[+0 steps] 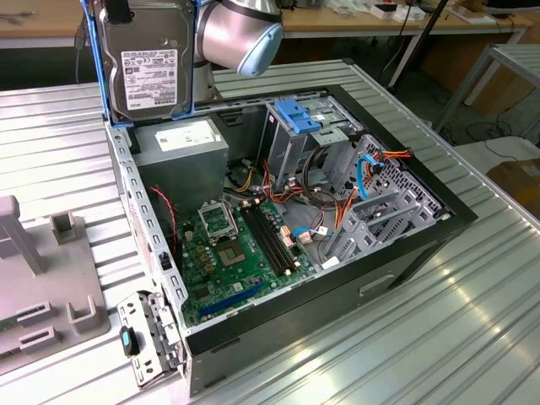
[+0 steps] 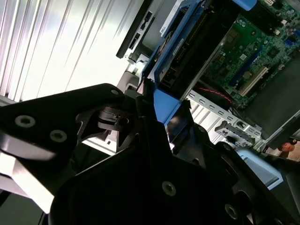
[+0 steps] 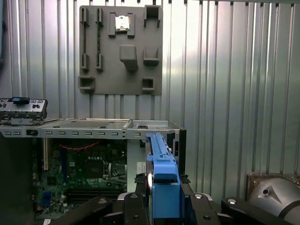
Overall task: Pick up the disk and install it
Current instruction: 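Pick up the disk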
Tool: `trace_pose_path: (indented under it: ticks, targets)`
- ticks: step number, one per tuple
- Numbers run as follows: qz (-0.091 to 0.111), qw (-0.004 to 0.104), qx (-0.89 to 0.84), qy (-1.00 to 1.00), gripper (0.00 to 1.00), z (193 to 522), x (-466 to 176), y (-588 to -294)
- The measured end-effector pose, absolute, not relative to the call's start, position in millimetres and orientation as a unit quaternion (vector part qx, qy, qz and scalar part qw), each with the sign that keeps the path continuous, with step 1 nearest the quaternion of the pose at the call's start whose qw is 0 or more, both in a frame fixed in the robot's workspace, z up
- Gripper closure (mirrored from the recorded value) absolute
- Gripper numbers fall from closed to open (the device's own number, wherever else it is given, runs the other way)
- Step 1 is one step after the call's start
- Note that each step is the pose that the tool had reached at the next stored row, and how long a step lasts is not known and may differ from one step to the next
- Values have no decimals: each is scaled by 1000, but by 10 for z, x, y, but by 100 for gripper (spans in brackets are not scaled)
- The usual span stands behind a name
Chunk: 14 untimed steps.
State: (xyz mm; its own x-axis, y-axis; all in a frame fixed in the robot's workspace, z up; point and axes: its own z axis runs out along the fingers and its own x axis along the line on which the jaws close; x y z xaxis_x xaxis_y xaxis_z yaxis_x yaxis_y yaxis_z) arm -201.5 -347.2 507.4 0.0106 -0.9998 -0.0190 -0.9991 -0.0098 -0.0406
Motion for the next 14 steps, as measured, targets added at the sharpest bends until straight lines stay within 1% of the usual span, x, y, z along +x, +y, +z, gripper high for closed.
trace_pose_path:
  ticks: [7,14]
  targets:
    - [-8,21,-711,703,64,5075,-1482,-3472]
    - [-8,21,-711,703,64,5075,-1451,-3472]
